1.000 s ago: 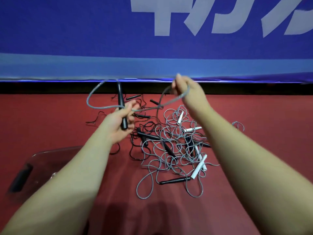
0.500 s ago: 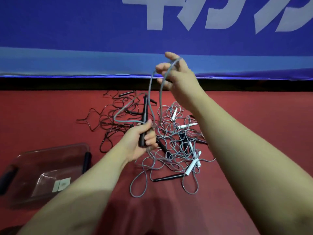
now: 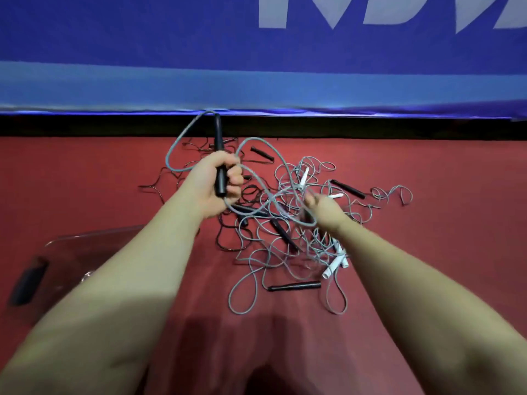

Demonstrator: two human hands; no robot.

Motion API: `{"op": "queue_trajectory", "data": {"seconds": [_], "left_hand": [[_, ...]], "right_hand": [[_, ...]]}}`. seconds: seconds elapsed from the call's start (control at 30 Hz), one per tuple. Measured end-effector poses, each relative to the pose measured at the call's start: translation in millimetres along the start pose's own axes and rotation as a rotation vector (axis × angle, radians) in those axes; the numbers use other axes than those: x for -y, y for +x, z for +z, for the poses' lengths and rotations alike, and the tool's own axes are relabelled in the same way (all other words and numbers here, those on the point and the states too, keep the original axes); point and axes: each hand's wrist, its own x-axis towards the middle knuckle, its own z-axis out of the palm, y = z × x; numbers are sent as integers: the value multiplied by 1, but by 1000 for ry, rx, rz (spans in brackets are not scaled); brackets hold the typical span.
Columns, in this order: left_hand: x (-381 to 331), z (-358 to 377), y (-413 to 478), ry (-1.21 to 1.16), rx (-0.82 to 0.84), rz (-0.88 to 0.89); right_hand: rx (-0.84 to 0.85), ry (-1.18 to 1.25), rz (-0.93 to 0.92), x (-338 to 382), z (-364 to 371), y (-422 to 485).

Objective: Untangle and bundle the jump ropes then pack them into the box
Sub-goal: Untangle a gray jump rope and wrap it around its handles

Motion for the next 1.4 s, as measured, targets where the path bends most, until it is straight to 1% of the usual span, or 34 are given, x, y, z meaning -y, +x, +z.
{"op": "queue_trajectory", "data": {"seconds": [0.03,0.07,0.1,0.13,0.2,0.23,0.3,0.37,0.4,0.47,0.5,0.53,0.63,0.67,0.73,0.77,0.8,0.87,0.93,0.97,1.0,1.03,1.1,1.13,1.17,1.23,1.3,1.33,1.4], "left_hand": [[6,-9,-1,56,-25,-2],[13,-15,-2,67,-40,-5],[19,-16,-3,40,-32,-8],[24,-13,-4,-11,-2,-11],[29,0,-3,-86,80,-26],[28,7,-2,-76,109,-46],[27,21,-3,20,177,-80],[27,31,-5,145,228,-59],[26,34,-7,189,227,-43],[19,34,-9,179,219,-18],[12,34,-10,148,233,7],[4,34,-12,96,260,43],[-27,37,-25,-125,340,154],[-38,40,-30,-175,371,176],[-57,48,-37,-212,452,198],[-65,50,-39,-220,535,177],[-73,54,-41,-242,631,140],[-89,54,-45,-239,686,131],[-101,46,-47,-242,654,142],[-104,41,-48,-247,623,150],[-103,36,-49,-237,561,157],[-100,32,-49,-204,468,181],[-86,20,-45,-127,263,210],[-76,12,-41,-74,151,211],[-64,4,-38,-2,58,195],[-38,-9,-32,193,-63,90],[-12,-19,-28,371,-124,-42],[2,-21,-27,407,-109,-72],[24,-22,-25,347,-23,-45]], "right_hand": [[-59,344,-22,21,-19,2],[-67,663,-77,45,-36,1],[-52,871,-148,70,-50,-4],[-26,936,-215,95,-62,-11],[16,807,-356,139,-74,-29],[10,711,-424,155,-75,-37],[-64,474,-529,174,-74,-46],[-120,262,-559,180,-73,-51],[-157,153,-564,180,-75,-51],[-214,-10,-574,175,-80,-50],[-195,6,-580,171,-84,-48],[-118,106,-563,165,-87,-48],[283,656,-430,136,-87,-41],[347,713,-389,122,-79,-37],[435,634,-366,105,-55,-35],[458,550,-362,103,-44,-36],[460,457,-364,107,-37,-37],[420,247,-402,121,-36,-38],[347,-13,-435,136,-40,-35],[302,-95,-424,137,-41,-29],[258,-120,-384,135,-42,-24],[219,-49,-308,131,-42,-20],[121,298,-161,126,-41,-20],[73,471,-134,126,-41,-22],[29,588,-145,128,-42,-24],[-45,704,-241,139,-47,-28],[-60,775,-322,157,-51,-35],[-46,804,-341,165,-53,-38],[-6,831,-360,176,-54,-44]]}}
